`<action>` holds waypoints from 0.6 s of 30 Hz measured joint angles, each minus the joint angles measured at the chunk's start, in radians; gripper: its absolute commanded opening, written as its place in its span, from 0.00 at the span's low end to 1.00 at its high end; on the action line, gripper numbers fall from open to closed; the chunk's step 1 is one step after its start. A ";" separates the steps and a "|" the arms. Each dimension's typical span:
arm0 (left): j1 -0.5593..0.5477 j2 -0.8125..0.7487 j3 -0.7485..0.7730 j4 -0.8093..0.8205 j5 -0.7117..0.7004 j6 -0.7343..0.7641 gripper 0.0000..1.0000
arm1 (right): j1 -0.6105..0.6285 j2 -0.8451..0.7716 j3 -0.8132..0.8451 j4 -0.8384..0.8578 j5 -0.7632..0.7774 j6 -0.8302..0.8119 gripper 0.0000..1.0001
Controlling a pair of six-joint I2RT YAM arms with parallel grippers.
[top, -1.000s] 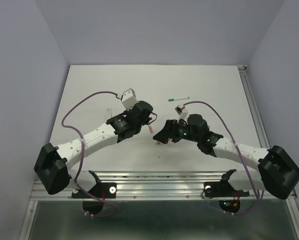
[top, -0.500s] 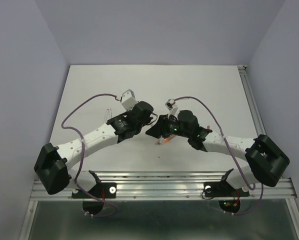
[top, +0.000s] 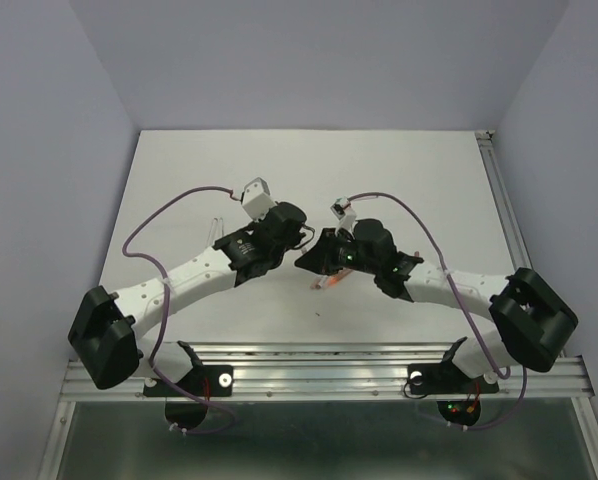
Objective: Open the pen caps
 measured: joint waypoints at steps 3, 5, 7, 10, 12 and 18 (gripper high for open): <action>0.025 0.000 -0.021 0.057 0.034 0.025 0.00 | -0.002 -0.008 0.000 0.001 0.017 0.012 0.01; 0.042 0.000 -0.025 0.079 0.065 0.030 0.00 | -0.006 -0.027 -0.012 0.010 0.028 0.029 0.01; 0.070 0.008 -0.025 0.132 0.043 0.053 0.00 | -0.007 -0.058 -0.039 0.014 -0.015 0.040 0.01; 0.190 0.048 -0.024 0.198 -0.032 0.090 0.00 | 0.045 -0.146 -0.116 0.031 -0.107 0.060 0.01; 0.257 0.067 -0.024 0.209 -0.062 0.108 0.00 | 0.067 -0.181 -0.151 0.040 -0.151 0.070 0.01; 0.315 0.072 -0.024 0.238 -0.070 0.221 0.00 | 0.072 -0.234 -0.178 -0.019 -0.137 0.076 0.01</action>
